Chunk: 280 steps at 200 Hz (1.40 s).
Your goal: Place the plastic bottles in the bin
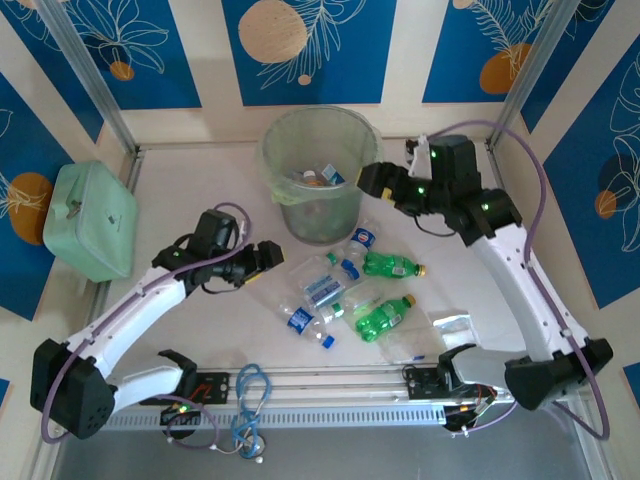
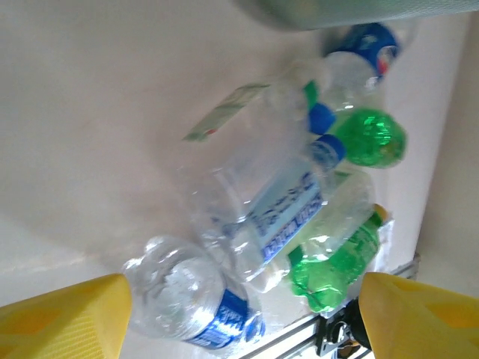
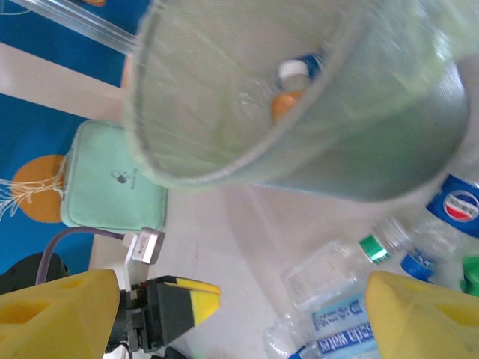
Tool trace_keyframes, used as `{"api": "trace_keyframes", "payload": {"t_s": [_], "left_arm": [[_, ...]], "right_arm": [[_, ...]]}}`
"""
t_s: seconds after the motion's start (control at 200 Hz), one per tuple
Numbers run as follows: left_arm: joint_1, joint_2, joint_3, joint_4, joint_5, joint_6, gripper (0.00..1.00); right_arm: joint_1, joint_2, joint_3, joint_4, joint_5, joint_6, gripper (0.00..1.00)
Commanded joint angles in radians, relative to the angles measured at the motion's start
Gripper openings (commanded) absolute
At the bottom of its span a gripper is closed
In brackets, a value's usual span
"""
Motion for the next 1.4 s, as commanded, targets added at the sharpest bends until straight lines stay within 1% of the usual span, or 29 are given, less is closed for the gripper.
{"api": "trace_keyframes", "payload": {"t_s": [0.0,0.085,0.19,0.335,0.41,0.46,0.535,0.745,0.89,0.985,1.165,1.395], "left_arm": [[-0.014,0.022,-0.049,0.004,-0.010,-0.191,0.78],[-0.032,0.045,-0.038,-0.039,-0.034,-0.235,0.78],[-0.049,0.080,0.015,-0.141,-0.083,-0.211,0.78],[-0.050,0.089,0.068,-0.166,-0.119,-0.140,0.76],[-0.050,0.086,0.094,-0.148,-0.126,-0.092,0.75],[-0.050,0.086,0.113,-0.139,-0.130,-0.065,0.75],[-0.050,0.094,0.144,-0.126,-0.131,-0.015,0.75],[-0.050,0.111,0.212,-0.089,-0.107,0.099,0.73],[-0.050,0.112,0.229,-0.065,-0.082,0.141,0.73],[-0.050,0.113,0.225,-0.049,-0.064,0.155,0.73],[-0.050,0.109,0.206,-0.020,-0.054,0.156,0.73],[-0.050,0.122,0.208,-0.004,-0.044,0.169,0.73]], "right_arm": [[-0.005,-0.039,-0.079,0.013,0.001,0.051,0.86],[-0.001,-0.056,-0.134,0.038,-0.014,0.078,0.85],[0.003,-0.054,-0.177,0.053,0.005,0.092,0.85],[-0.028,-0.014,-0.207,-0.041,0.133,0.144,0.85],[-0.074,0.013,-0.223,-0.124,0.177,0.203,0.84],[-0.117,0.023,-0.250,-0.157,0.170,0.257,0.83],[-0.166,0.023,-0.312,-0.156,0.145,0.344,0.80],[-0.227,0.042,-0.389,-0.102,0.165,0.509,0.79],[-0.280,0.079,-0.423,-0.045,0.132,0.598,0.80],[-0.282,0.119,-0.427,-0.015,0.097,0.641,0.81],[-0.269,0.181,-0.425,-0.007,0.096,0.709,0.85],[-0.255,0.242,-0.450,0.087,0.080,0.747,0.86]]}}
